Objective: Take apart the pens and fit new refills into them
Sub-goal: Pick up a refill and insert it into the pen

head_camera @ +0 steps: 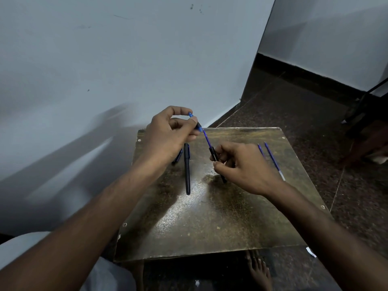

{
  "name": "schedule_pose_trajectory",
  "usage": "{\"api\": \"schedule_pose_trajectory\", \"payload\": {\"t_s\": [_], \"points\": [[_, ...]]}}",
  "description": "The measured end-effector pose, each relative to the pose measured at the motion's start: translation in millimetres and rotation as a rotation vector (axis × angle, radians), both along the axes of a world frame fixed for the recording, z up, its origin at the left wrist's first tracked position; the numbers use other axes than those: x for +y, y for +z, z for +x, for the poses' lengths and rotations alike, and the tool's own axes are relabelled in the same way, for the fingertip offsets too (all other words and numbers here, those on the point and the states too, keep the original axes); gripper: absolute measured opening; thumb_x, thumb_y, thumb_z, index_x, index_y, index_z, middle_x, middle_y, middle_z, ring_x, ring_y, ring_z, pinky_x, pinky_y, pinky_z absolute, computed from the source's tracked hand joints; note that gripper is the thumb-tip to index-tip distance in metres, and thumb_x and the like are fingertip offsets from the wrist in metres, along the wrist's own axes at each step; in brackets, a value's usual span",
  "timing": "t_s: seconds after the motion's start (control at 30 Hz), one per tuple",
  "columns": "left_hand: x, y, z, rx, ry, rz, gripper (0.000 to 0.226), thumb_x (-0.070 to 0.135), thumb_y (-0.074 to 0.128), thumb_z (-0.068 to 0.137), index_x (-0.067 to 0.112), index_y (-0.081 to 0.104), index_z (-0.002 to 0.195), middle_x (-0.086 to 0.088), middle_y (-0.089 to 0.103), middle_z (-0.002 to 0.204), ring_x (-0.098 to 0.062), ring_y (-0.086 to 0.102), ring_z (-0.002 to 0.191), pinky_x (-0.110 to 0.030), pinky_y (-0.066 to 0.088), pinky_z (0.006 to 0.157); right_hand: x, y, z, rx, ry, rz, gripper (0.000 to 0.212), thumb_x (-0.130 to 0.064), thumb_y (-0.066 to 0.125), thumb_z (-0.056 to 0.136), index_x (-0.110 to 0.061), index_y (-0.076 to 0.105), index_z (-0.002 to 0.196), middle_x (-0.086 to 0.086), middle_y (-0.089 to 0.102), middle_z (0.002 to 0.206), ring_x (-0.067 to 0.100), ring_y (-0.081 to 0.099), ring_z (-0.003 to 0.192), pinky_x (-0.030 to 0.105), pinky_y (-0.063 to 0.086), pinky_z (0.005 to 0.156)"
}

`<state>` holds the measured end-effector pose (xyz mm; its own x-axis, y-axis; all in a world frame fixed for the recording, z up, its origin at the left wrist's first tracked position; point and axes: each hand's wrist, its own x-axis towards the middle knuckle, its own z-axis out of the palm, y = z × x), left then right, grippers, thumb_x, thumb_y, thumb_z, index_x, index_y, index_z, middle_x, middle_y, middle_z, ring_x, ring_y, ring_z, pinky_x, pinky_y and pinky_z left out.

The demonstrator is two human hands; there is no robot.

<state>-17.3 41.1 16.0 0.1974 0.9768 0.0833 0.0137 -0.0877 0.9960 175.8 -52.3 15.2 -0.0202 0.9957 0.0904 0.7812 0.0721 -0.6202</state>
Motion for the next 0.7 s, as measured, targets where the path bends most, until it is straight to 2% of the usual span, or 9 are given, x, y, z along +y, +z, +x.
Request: {"api": "schedule_pose_trajectory", "payload": {"t_s": [0.13,0.3,0.47,0.63,0.7], "points": [[-0.7,-1.7,2.1,0.029,0.022,0.022,0.018,0.024,0.078,0.101,0.020,0.072,0.117,0.000,0.085,0.087,-0.014,0.085,0.086,-0.029,0.068,0.080,-0.9,0.8,0.2,-0.003,0.000,0.007,0.009,-0.017,0.073,0.090,-0.020,0.077,0.097,-0.009,0.074,0.076,0.007,0.071,0.066,0.023,0.055,0.064],[-0.5,1.3,-0.9,-0.002,0.067,0.018,0.018,0.025,0.078,0.101,0.020,0.071,0.117,0.000,0.086,0.088,-0.014,0.085,0.086,-0.027,0.067,0.082,-0.3,0.1,-0.1,-0.021,0.007,-0.010,0.009,-0.017,0.073,0.090,-0.021,0.077,0.097,-0.011,0.073,0.075,0.000,0.067,0.062,0.010,0.046,0.061],[-5.9,2.0,0.5,0.104,0.043,0.070,0.017,0.028,0.077,0.101,0.022,0.071,0.116,0.003,0.085,0.087,-0.010,0.084,0.084,-0.030,0.069,0.082,-0.3,-0.1,-1.5,-0.038,0.012,-0.013,0.010,-0.019,0.074,0.090,-0.020,0.078,0.099,-0.009,0.074,0.076,0.003,0.067,0.063,0.012,0.047,0.061],[-9.5,3.8,2.5,0.248,0.048,0.183,0.018,0.030,0.076,0.101,0.022,0.070,0.116,0.005,0.084,0.086,-0.006,0.082,0.078,-0.035,0.069,0.083,-0.4,-1.4,-2.1,-0.037,0.009,0.016,0.011,-0.019,0.072,0.094,-0.020,0.079,0.102,-0.011,0.074,0.075,0.008,0.073,0.066,0.025,0.056,0.064],[-8.6,5.0,1.7,0.235,0.037,0.170,0.019,0.029,0.076,0.102,0.020,0.070,0.118,0.004,0.084,0.088,-0.007,0.082,0.078,-0.033,0.069,0.080,-0.4,-2.6,-2.5,-0.034,-0.011,0.033,0.011,-0.021,0.072,0.095,-0.020,0.080,0.102,-0.012,0.074,0.075,0.007,0.073,0.065,0.021,0.052,0.062]]}}
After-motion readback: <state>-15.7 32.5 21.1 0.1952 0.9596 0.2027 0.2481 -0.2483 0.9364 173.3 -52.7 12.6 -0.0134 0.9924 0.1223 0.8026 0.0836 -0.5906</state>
